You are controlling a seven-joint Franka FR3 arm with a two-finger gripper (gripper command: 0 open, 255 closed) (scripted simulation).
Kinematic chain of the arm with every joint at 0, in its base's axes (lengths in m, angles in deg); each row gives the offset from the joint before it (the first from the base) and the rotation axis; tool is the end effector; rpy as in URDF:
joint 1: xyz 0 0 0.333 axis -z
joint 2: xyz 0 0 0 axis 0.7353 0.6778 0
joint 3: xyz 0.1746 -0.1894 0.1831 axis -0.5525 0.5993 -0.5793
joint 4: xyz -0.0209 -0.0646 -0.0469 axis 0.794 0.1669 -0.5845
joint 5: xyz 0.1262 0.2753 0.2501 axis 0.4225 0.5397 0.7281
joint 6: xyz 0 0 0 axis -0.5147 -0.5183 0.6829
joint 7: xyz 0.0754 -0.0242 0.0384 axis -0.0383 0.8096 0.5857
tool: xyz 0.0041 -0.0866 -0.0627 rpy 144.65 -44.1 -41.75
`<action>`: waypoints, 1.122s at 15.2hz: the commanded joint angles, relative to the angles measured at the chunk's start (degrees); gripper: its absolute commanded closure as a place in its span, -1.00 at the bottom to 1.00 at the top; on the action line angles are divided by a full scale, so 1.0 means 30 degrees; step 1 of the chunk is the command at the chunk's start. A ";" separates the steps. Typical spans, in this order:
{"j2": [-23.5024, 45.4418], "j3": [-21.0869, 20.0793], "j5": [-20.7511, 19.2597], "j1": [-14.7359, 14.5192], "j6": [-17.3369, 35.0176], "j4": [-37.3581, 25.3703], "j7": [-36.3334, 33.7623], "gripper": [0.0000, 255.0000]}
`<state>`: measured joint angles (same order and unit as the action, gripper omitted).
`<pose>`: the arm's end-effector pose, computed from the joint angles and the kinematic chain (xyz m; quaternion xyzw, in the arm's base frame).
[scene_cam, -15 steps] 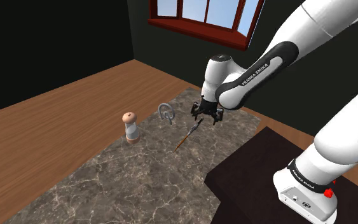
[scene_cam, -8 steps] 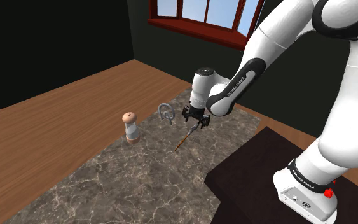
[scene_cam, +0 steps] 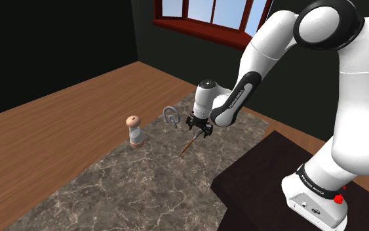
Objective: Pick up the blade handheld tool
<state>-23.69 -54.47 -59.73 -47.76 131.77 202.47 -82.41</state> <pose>0.4971 0.1160 0.1171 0.8208 -0.5689 0.0503 0.0050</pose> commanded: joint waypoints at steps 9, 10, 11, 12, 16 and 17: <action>0.0449 0.0290 -0.0238 -0.0293 0.0278 -0.0200 -0.0287 1.00; 0.0445 0.0288 -0.0237 -0.0293 0.0276 -0.0197 -0.0287 1.00; 0.0443 0.0289 -0.0238 -0.0291 0.0278 -0.0194 -0.0286 1.00; 0.0437 0.0301 -0.0249 -0.0274 0.0296 -0.0173 -0.0275 1.00; -0.0655 -0.0432 0.0356 0.0328 -0.0415 0.0267 0.0309 1.00; -0.0925 -0.0618 0.0525 0.0477 -0.0596 0.0367 0.0466 1.00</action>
<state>-25.77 -55.90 -58.53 -46.68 130.37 203.24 -81.36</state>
